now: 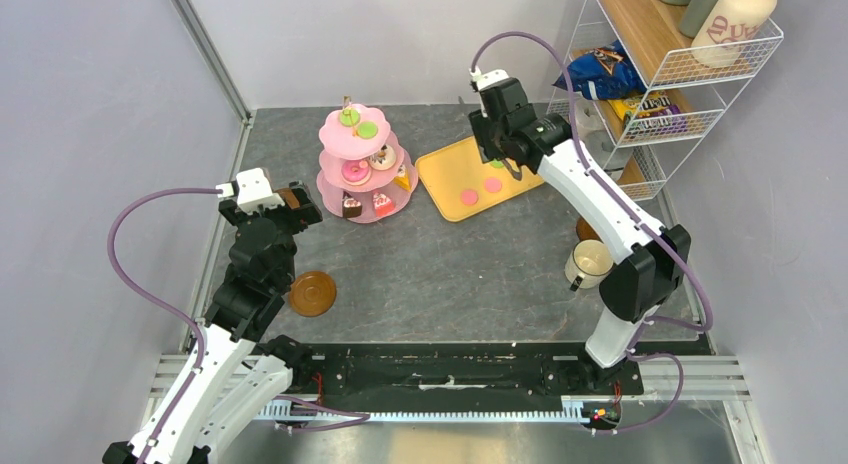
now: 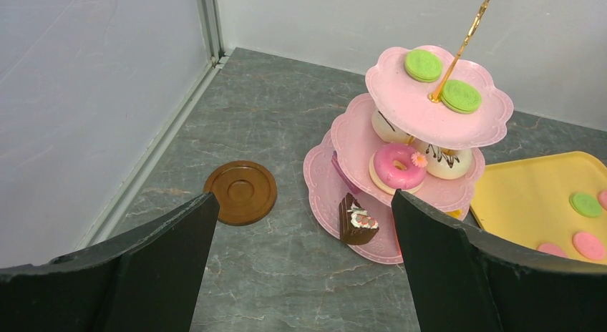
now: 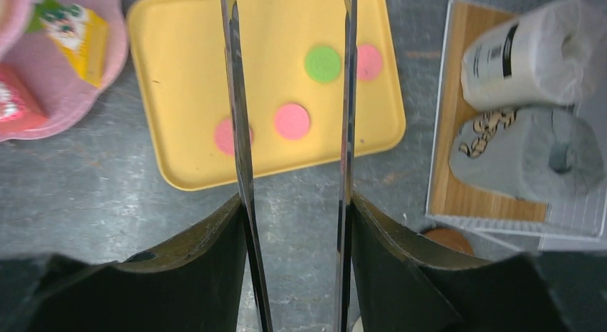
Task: Serve the afternoon tea
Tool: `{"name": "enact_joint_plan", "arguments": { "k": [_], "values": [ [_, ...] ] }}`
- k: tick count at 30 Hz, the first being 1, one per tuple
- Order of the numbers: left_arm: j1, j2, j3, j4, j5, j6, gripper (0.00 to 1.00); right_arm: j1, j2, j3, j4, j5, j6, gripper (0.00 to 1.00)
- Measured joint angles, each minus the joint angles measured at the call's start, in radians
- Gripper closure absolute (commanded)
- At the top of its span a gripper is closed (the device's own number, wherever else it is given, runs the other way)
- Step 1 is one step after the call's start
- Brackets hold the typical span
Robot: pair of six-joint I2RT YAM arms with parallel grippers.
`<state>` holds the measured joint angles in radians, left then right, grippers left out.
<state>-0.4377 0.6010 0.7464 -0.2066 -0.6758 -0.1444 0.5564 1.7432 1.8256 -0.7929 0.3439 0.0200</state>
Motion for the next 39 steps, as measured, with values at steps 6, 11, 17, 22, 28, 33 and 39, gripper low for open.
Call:
{"name": "enact_joint_plan", "arguments": {
  "k": [6, 11, 17, 22, 28, 33, 39],
  "values": [
    [0.000, 0.000, 0.000, 0.000, 0.000, 0.000, 0.01, -0.070, 0.002, -0.074, -0.041, -0.006, 0.063, 0.42],
    [0.000, 0.000, 0.000, 0.000, 0.001, 0.000, 0.01, -0.124, 0.026, -0.084, -0.067, -0.023, 0.100, 0.42],
    [0.000, 0.000, 0.000, 0.000, 0.001, 0.000, 0.01, -0.175, 0.086, -0.106, -0.085, -0.057, 0.129, 0.41],
    [0.000, 0.000, 0.000, 0.000, 0.001, 0.000, 0.01, -0.177, 0.132, -0.133, -0.100, -0.085, 0.137, 0.40],
    [0.000, 0.000, 0.000, 0.000, 0.001, 0.000, 0.01, -0.174, 0.164, -0.134, -0.103, -0.102, 0.137, 0.40],
    [0.000, 0.000, 0.000, 0.000, 0.001, 0.000, 0.01, -0.174, 0.192, -0.134, -0.100, -0.104, 0.137, 0.41],
    [0.000, 0.001, 0.000, 0.000, 0.001, 0.000, 0.01, -0.174, 0.246, -0.121, -0.095, -0.108, 0.134, 0.42]
  ]
}}
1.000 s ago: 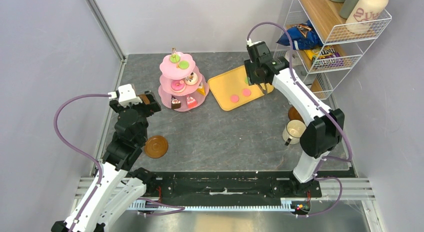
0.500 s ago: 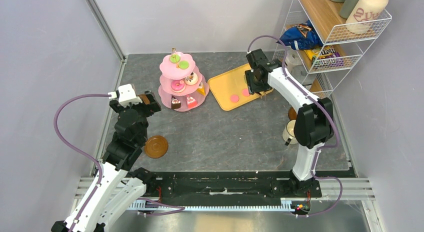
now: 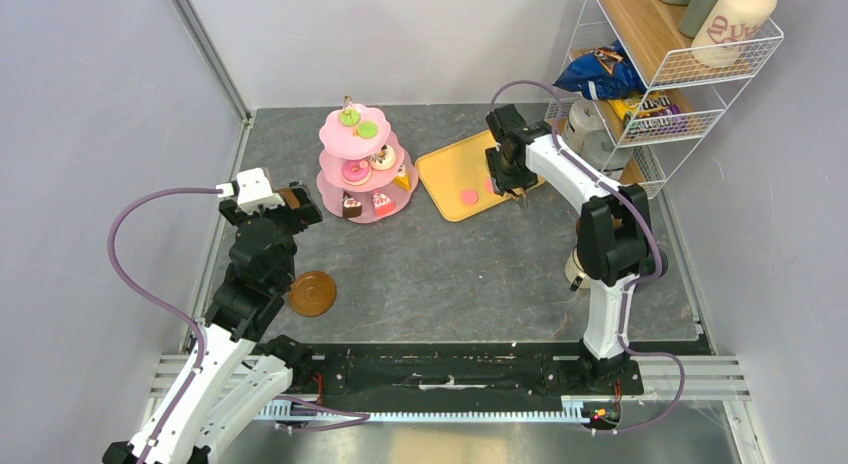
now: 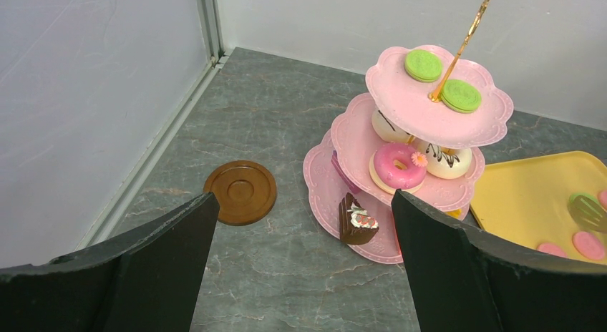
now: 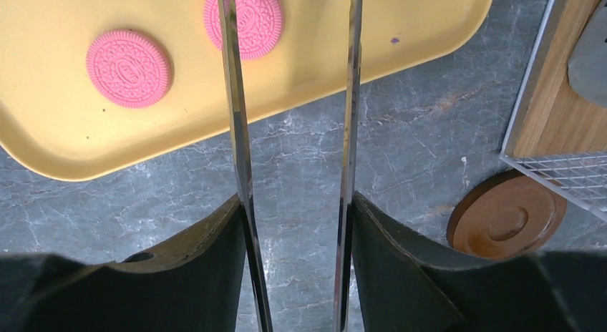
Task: Serve the afternoon tea
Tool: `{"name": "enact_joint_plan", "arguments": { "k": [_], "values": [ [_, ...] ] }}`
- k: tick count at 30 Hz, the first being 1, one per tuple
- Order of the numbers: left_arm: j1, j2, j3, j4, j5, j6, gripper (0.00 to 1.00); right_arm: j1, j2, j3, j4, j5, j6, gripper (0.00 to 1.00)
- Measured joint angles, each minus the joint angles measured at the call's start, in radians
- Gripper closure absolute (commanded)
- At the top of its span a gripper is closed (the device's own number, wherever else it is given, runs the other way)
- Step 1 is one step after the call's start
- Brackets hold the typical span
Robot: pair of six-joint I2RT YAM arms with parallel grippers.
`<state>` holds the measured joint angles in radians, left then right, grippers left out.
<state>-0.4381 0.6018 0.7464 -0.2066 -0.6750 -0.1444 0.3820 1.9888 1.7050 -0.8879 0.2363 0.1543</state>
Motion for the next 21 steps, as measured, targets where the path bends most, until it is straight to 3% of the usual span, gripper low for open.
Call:
{"name": "enact_joint_plan", "arguments": {
  "k": [14, 21],
  "values": [
    [0.000, 0.000, 0.000, 0.000, 0.000, 0.000, 0.01, 0.000, 0.087, 0.077, 0.013, 0.004, -0.006, 0.45],
    [0.000, 0.000, 0.000, 0.000, 0.000, 0.000, 0.01, 0.000, 0.095, 0.084, 0.015, 0.008, -0.010, 0.53]
  ]
}}
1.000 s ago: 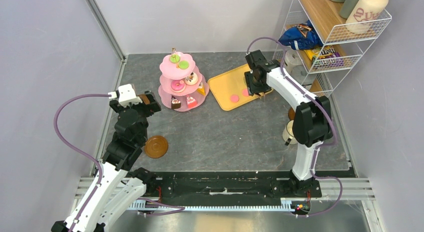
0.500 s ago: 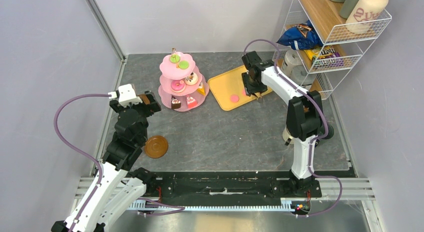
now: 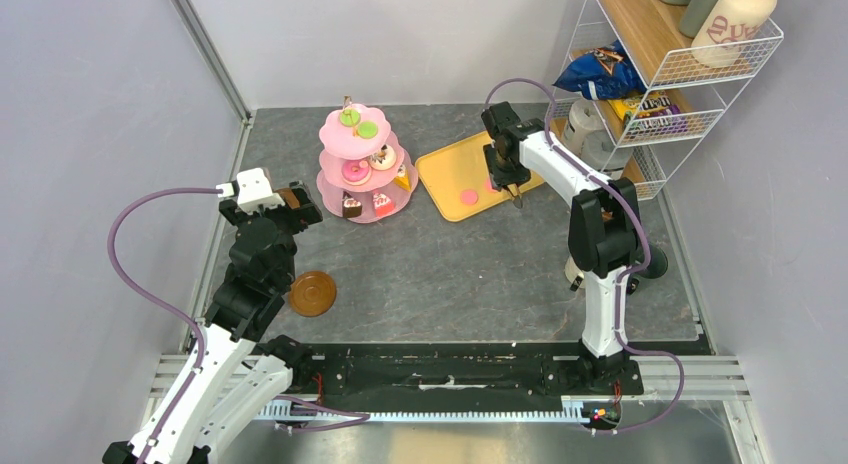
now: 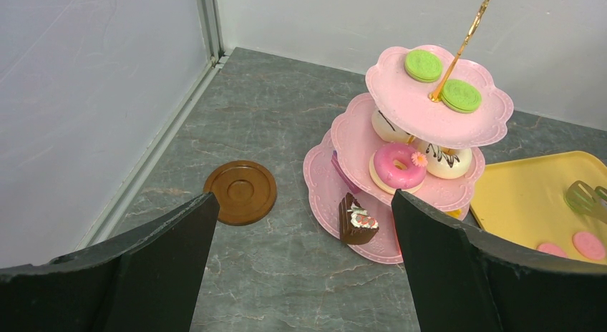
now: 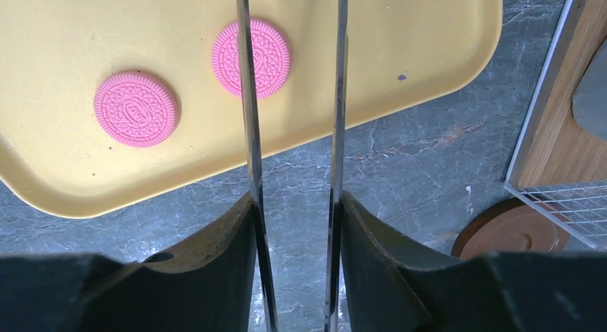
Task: Serve the afternoon tea
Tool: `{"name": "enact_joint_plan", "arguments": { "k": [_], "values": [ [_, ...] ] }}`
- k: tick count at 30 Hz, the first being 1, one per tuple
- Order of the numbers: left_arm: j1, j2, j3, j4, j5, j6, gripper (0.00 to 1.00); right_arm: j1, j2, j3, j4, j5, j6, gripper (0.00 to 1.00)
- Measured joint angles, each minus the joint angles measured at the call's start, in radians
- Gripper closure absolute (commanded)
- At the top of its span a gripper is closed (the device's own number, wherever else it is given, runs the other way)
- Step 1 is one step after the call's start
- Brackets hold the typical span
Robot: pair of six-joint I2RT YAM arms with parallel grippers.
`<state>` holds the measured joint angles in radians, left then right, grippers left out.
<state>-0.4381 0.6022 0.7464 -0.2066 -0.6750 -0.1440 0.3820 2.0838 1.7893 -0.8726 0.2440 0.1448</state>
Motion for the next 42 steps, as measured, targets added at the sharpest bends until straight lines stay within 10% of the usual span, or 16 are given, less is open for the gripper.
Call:
{"name": "enact_joint_plan", "arguments": {
  "k": [17, 42],
  "values": [
    [0.000, 0.000, 0.000, 0.000, 0.000, 0.000, 0.01, 0.047, -0.130, -0.010, -0.006, 0.006, -0.011, 0.55],
    [0.000, -0.022, 0.000, 0.000, -0.051, 0.000, 0.01, 0.454, -0.320, 0.218, -0.004, 0.055, -0.119, 0.54]
  ]
}}
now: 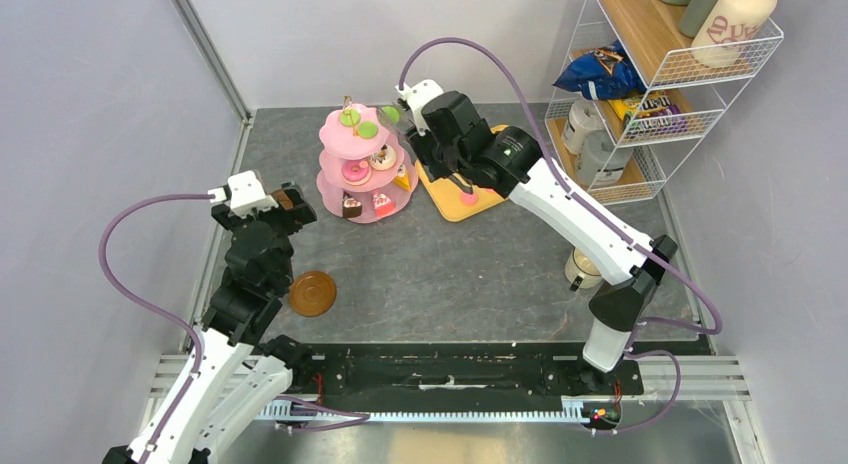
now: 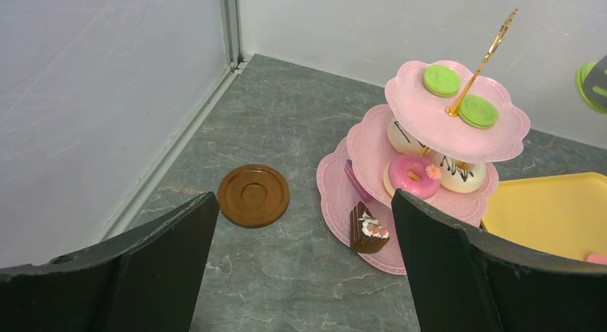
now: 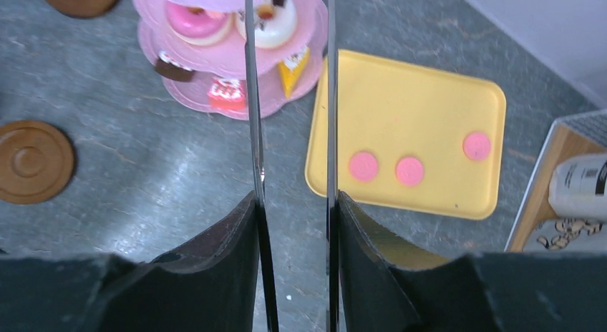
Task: Serve the afternoon tea
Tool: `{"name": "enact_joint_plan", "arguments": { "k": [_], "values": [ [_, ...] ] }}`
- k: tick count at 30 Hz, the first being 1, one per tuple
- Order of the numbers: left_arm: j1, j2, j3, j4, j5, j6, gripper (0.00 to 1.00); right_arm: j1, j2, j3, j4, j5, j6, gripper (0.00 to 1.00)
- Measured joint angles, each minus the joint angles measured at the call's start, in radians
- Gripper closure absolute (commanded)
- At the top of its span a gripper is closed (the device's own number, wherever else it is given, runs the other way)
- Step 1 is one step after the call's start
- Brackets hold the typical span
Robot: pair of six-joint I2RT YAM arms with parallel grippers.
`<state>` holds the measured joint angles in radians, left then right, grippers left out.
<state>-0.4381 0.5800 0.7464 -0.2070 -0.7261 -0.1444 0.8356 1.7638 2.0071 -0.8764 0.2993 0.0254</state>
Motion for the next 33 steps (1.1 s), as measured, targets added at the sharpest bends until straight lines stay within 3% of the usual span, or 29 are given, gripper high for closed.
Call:
{"name": "enact_joint_plan", "arguments": {
  "k": [15, 33],
  "values": [
    [0.000, -0.007, 0.000, 0.000, -0.026, 0.000, 0.01, 0.109, 0.144, 0.114, 0.073, -0.058, -0.061, 0.54],
    [0.000, -0.012, 0.000, 0.000, -0.024, 0.000, 0.01, 0.114, 0.241, 0.149, 0.147, -0.047, -0.083, 0.53]
  ]
}}
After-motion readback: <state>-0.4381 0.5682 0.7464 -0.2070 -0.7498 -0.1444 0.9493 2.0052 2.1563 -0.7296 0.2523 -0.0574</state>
